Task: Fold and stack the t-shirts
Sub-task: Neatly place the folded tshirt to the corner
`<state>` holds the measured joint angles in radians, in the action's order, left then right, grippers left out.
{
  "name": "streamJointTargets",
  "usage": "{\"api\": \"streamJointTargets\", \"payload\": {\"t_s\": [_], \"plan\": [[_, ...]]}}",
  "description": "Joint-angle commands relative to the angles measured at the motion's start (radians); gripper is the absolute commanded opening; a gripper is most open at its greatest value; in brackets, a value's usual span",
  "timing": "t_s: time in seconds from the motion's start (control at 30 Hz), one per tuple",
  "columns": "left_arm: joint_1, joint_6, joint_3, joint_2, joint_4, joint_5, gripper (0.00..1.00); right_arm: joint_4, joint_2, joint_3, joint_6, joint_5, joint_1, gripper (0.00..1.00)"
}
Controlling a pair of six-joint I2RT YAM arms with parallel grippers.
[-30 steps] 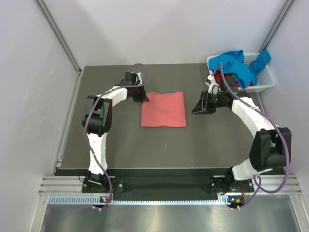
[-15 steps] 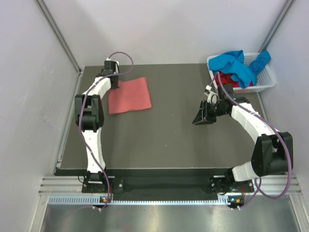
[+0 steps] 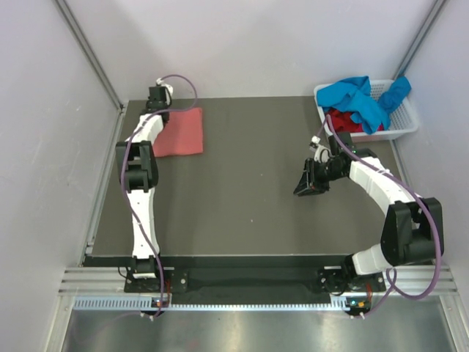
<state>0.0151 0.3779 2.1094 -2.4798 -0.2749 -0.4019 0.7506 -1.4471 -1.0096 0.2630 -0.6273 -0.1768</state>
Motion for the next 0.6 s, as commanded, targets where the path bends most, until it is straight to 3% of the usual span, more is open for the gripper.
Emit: {"api": "streamJointTargets", "payload": {"t_s": [0.0, 0.57], "plan": [[0.066, 0.084, 0.058, 0.012, 0.185, -0.115, 0.0, 0.019, -0.03, -0.027, -0.01, 0.005, -0.015, 0.27], [0.1, 0.151, 0.13, -0.096, 0.379, 0.02, 0.0, 0.047, -0.136, -0.106, -0.044, -0.008, -0.016, 0.24]]}}
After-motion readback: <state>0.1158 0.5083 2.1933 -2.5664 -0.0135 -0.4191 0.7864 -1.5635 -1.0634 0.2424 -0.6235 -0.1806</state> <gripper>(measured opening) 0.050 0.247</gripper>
